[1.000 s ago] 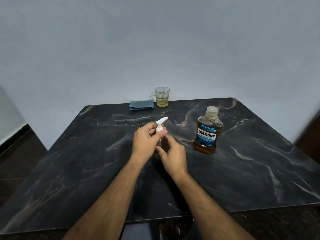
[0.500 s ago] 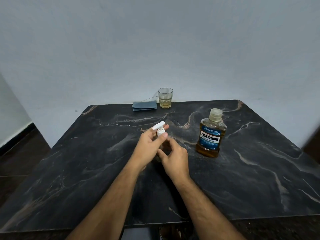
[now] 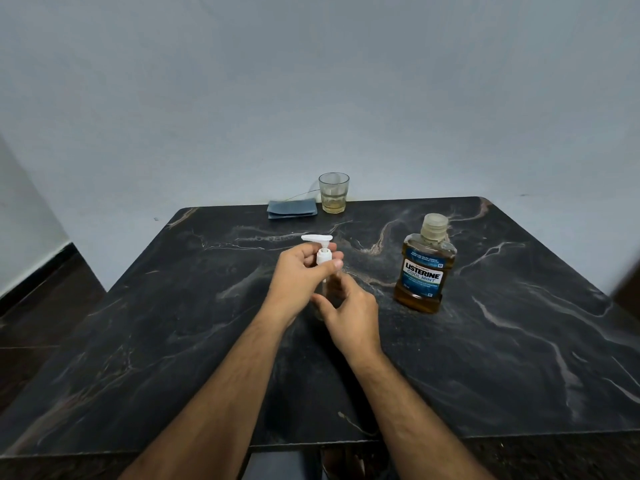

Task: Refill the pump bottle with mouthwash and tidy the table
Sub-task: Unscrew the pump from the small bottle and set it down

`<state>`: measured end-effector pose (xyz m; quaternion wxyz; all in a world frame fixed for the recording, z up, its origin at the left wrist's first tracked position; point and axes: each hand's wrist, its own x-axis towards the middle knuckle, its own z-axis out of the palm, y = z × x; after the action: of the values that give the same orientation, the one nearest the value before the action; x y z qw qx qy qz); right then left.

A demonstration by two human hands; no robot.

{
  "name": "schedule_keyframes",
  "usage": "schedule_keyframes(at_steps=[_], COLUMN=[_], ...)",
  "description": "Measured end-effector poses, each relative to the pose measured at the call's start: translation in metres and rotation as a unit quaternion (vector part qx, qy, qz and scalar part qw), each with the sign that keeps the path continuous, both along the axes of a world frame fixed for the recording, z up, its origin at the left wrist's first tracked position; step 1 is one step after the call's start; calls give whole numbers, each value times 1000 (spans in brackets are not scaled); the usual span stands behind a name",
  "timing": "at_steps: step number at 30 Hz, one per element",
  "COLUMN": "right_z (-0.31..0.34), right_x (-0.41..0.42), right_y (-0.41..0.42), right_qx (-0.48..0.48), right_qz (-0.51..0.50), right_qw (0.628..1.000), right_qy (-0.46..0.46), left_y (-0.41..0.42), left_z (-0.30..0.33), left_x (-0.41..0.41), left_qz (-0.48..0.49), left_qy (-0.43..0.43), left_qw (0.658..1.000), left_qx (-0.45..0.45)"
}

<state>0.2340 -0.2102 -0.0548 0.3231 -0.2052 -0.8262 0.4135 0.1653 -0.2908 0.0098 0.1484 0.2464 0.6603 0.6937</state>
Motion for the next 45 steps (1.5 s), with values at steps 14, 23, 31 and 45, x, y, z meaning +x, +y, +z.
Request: schedule_keyframes(at_steps=[14, 23, 31, 45], right_z=[1, 0, 2, 2], right_x=[1, 0, 1, 1], right_y=[0, 0, -1, -1], right_qx=[-34, -32, -32, -29], right_qz=[3, 4, 3, -1], right_qw=[999, 999, 999, 999], right_qy=[-14, -17, -19, -18], left_y=[-15, -46, -66, -69], left_z=[58, 48, -8, -31], left_x=[-19, -54, -73, -61], left_qz=[75, 148, 131, 149], left_qy=[-48, -50, -47, 19], left_qw=[987, 987, 958, 869], left_qx=[134, 30, -252, -472])
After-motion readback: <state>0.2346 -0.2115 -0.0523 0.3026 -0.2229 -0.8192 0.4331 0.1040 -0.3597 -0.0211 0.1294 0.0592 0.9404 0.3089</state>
